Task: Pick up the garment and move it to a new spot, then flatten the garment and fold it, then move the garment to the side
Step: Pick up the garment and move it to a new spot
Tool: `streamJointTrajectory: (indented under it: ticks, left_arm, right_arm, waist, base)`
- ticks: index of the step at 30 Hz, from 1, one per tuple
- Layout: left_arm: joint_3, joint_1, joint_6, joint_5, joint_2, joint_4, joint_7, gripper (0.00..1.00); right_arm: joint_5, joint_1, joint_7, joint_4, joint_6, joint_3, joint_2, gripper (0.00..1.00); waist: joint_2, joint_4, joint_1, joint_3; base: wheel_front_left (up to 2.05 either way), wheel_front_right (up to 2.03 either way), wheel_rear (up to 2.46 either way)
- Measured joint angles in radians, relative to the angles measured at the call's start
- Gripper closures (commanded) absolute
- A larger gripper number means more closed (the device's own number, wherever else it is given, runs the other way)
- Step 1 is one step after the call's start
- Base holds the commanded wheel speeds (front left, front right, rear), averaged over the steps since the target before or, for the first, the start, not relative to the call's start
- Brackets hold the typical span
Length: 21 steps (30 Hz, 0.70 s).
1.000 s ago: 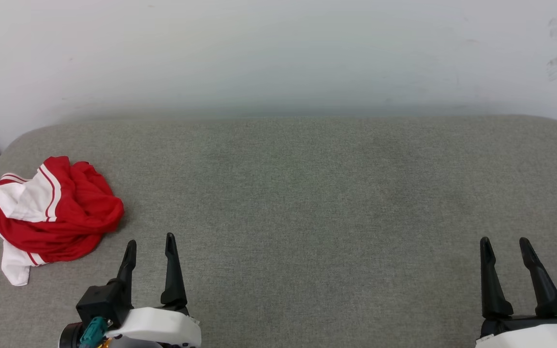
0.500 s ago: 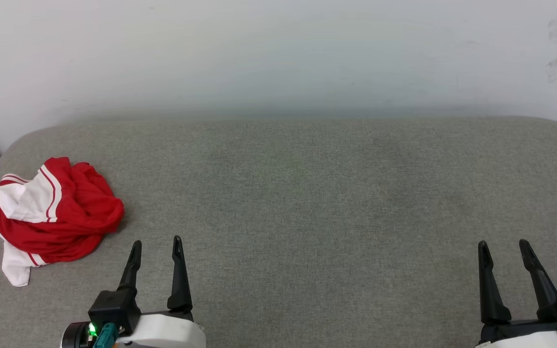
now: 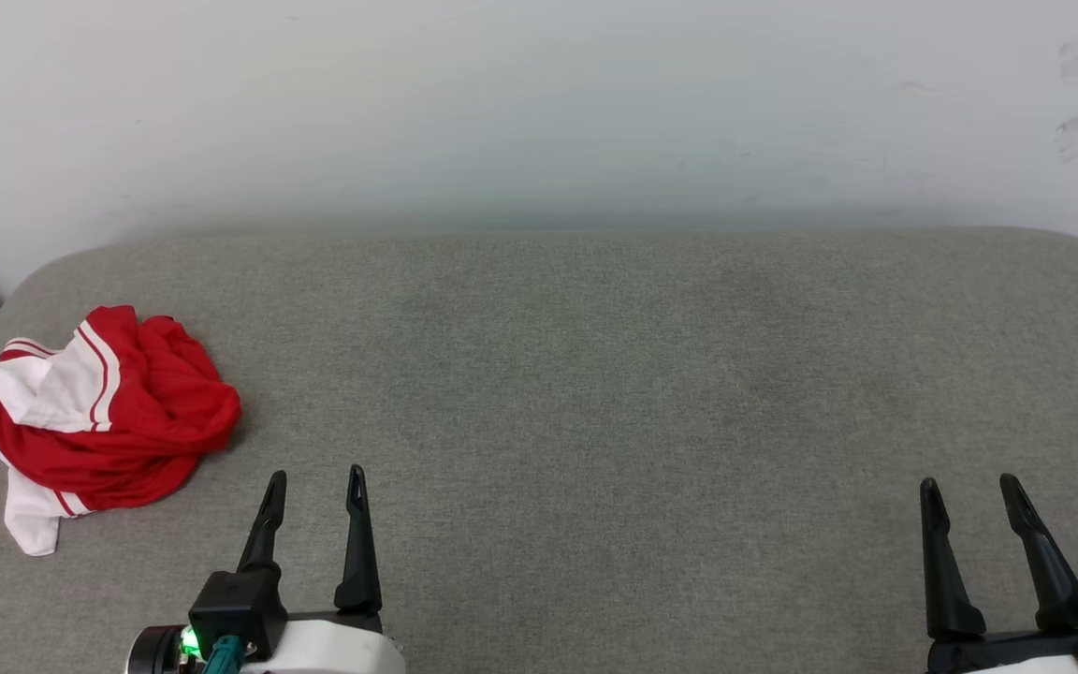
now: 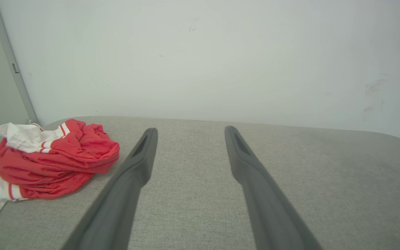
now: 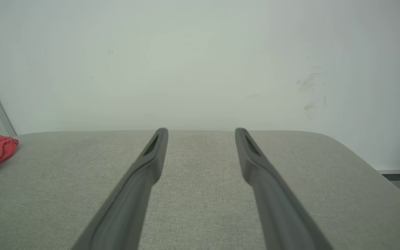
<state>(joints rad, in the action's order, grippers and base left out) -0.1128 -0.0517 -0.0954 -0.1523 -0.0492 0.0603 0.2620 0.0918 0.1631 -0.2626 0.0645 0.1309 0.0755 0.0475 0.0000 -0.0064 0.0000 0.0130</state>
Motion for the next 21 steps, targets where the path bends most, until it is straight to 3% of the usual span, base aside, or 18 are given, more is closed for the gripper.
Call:
streamJointTrajectory:
  ticks: [21]
  left_arm:
    - [0.013,0.0,0.006,-0.018,0.0,0.019,0.001,0.0]
  right_arm:
    - [0.047,0.001,-0.001,-0.02,0.0,0.002,0.0,0.0]
  waist:
    - [0.0,0.002,0.0,-0.006]
  base:
    - [0.0,0.0,0.0]
